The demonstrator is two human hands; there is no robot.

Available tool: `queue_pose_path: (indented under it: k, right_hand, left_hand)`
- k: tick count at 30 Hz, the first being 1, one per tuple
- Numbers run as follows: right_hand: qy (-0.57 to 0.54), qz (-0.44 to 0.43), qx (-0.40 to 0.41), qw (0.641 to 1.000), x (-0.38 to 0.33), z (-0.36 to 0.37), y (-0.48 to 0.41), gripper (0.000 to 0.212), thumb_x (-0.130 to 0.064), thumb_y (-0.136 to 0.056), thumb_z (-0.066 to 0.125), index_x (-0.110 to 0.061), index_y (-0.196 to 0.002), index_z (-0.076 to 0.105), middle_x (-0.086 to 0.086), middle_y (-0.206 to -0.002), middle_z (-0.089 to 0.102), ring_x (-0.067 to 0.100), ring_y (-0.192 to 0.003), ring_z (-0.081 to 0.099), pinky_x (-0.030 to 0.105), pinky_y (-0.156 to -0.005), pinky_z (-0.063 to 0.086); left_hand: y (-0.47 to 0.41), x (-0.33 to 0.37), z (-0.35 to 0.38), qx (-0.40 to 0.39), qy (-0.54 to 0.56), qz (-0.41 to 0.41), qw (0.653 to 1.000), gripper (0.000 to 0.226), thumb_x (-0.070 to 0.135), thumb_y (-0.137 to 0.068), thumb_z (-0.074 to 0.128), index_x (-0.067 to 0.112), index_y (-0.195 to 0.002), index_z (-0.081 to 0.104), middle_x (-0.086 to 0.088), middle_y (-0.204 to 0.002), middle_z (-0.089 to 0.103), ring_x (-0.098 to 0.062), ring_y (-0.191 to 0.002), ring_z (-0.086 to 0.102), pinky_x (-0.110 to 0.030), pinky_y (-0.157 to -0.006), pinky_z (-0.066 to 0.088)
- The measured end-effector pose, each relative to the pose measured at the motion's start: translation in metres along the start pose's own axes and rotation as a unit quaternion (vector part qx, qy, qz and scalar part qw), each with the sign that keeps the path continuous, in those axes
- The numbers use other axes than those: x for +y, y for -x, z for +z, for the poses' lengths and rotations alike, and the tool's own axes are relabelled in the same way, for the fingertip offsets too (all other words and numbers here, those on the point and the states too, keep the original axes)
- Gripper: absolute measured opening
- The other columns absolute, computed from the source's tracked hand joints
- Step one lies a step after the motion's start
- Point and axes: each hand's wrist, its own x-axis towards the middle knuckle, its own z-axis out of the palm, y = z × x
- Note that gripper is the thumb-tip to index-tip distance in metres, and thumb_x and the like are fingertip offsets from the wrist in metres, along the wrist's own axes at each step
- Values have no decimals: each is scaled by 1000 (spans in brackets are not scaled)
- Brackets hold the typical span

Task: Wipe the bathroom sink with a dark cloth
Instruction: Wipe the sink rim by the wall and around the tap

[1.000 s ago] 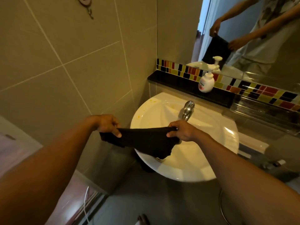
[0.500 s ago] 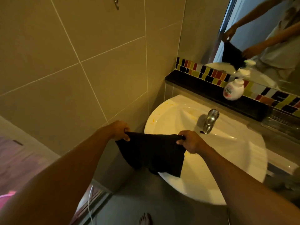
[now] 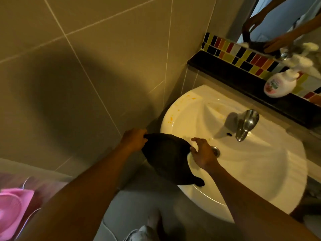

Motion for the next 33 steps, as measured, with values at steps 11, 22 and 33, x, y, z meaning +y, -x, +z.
queue_pose_path:
  k: [11, 22, 33]
  right_hand:
    - [211, -178, -67, 959, 2, 100, 29, 63, -49, -95, 17, -27, -150, -3, -4, -161, -8, 20, -148, -11, 40, -120, 18]
    - [177, -173, -56, 967, -36, 103, -61, 64, -50, -94, 3, -22, -152, 2, -1, -162, -3, 20, -148, -12, 45, -121, 7]
    - [212, -112, 12, 971, -60, 82, -182, 60, -43, -99, 16, -20, -152, -1, 2, -162, -6, 22, -147, -15, 48, -113, -14]
  left_hand:
    - [13, -8, 57, -38, 69, -27, 997, 38, 29, -96, 50, 14, -130, 49, -13, -132, 55, -31, -117, 55, -40, -94, 44]
    - [-4, 3, 91, 40, 129, -42, 990, 39, 19, -96, 42, 16, -134, 48, -11, -138, 52, -32, -125, 49, -44, -106, 38]
    - [-65, 41, 64, 100, 239, -48, 965, 46, 39, -98, 38, 12, -134, 46, -16, -130, 57, -33, -115, 56, -45, -96, 45]
